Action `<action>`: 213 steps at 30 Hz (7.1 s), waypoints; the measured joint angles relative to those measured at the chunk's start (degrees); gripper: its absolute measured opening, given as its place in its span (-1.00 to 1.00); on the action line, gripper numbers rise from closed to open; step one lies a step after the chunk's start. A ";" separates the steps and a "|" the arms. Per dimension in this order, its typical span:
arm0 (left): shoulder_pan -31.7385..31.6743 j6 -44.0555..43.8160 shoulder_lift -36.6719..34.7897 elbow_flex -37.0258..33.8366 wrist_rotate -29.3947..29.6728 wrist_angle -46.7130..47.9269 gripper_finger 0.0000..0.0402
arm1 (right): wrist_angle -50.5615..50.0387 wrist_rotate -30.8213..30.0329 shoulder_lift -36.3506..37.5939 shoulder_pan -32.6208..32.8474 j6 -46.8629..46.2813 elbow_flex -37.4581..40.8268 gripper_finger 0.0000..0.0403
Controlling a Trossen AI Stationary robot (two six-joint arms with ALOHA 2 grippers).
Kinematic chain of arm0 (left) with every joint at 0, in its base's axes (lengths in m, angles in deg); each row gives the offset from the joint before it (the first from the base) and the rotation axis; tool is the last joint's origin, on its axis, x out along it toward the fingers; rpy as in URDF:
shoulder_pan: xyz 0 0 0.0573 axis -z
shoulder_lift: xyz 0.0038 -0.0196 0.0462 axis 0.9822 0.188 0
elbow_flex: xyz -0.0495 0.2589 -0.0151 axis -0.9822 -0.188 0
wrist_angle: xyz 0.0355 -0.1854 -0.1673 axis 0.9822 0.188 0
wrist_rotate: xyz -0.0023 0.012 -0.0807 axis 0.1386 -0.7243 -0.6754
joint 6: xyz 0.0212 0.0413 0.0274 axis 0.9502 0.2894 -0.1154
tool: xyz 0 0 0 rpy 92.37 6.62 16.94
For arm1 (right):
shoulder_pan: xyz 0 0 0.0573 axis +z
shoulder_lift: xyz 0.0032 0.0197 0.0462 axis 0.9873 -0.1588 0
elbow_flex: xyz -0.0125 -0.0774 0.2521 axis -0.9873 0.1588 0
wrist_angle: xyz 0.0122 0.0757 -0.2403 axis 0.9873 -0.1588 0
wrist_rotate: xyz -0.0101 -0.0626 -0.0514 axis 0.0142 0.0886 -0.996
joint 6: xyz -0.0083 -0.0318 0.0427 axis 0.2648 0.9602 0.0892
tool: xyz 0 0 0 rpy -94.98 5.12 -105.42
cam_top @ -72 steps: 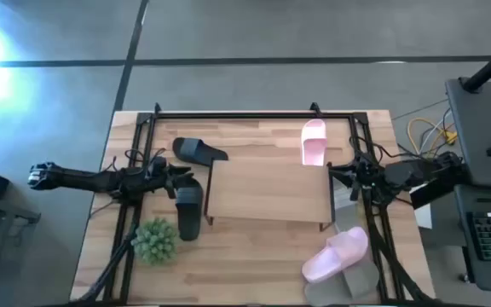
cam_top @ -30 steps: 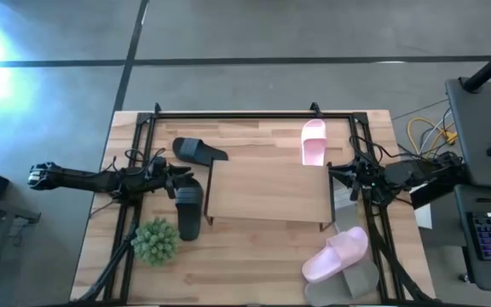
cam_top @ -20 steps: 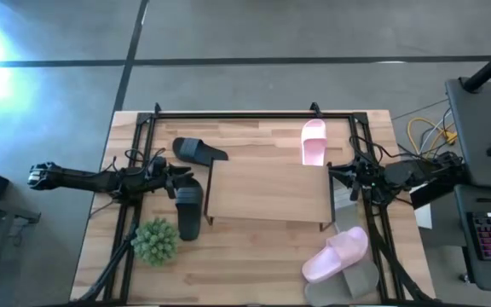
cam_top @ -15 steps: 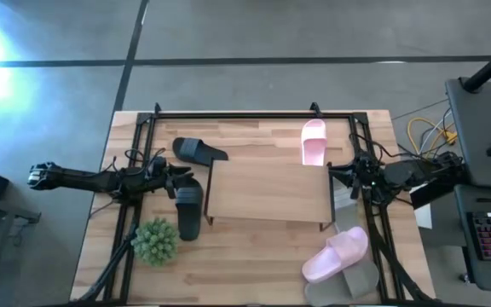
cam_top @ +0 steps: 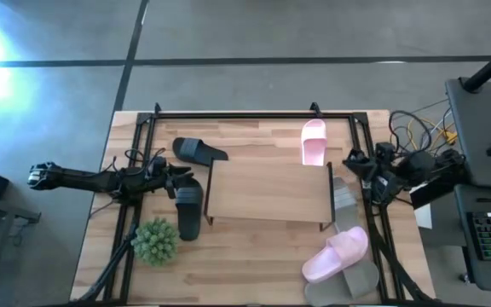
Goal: Pick and place slides into the shelf
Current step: Put the top pink slide under the shelf
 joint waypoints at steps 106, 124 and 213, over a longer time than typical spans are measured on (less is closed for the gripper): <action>0.00 0.00 -0.04 0.00 0.01 -0.04 -0.17 | -60.00 -10.82 -76.74 -50.30 55.07 -37.82 0.04; 0.00 0.00 -0.06 0.00 0.00 -0.05 -0.17 | -58.46 -11.94 -85.25 -53.57 57.08 -37.66 0.04; -0.01 0.01 -0.07 0.00 -0.02 -0.05 -0.17 | -62.49 -12.75 -78.62 14.81 -2.30 -71.36 -0.94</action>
